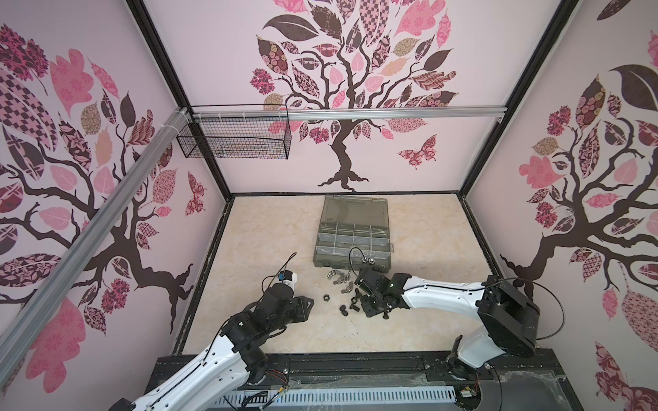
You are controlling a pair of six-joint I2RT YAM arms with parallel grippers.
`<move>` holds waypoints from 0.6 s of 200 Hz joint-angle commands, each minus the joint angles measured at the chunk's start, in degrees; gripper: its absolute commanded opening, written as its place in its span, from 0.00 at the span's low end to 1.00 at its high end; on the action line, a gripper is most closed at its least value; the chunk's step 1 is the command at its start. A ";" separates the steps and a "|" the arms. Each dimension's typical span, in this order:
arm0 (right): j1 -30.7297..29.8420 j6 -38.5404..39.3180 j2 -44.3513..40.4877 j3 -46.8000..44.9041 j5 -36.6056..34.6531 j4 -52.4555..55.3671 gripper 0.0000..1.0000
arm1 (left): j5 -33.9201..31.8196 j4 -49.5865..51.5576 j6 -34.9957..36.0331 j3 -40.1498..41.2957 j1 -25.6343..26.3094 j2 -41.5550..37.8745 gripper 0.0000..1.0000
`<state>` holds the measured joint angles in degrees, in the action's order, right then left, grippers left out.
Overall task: Sort the screws and nuts into containers
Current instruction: Pick up the nut from the bottom-center of the table.
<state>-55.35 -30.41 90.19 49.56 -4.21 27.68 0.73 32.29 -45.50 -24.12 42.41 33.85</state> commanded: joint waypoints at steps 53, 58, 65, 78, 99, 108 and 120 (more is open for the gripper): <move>-1.06 1.54 3.22 2.60 -2.32 2.88 0.39 | 0.52 -0.10 -1.38 2.85 -0.12 -1.94 0.26; -1.15 1.52 3.38 2.68 -2.30 2.90 0.38 | 0.50 -0.04 -1.35 2.84 -0.14 -2.07 0.26; -1.24 1.52 3.50 2.78 -2.21 2.76 0.38 | 0.52 0.03 -1.35 2.85 -0.12 -2.15 0.26; -1.57 1.41 3.51 3.06 -2.05 2.68 0.38 | 0.59 0.14 -1.35 2.86 -0.14 -2.21 0.26; -2.08 1.19 3.31 3.65 -2.34 2.96 0.38 | 0.76 0.14 -1.61 3.05 -0.13 -2.51 0.26; -2.13 1.13 3.32 3.79 -2.47 3.00 0.38 | 0.84 0.10 -1.75 3.07 -0.09 -2.56 0.26; -2.27 0.97 3.37 3.79 -2.47 3.23 0.38 | 1.01 0.17 -1.79 3.05 -0.13 -2.56 0.26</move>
<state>-56.97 -29.54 92.31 51.37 -5.50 28.84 0.97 32.32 -46.81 -22.57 42.41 31.79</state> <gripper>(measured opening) 0.384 0.262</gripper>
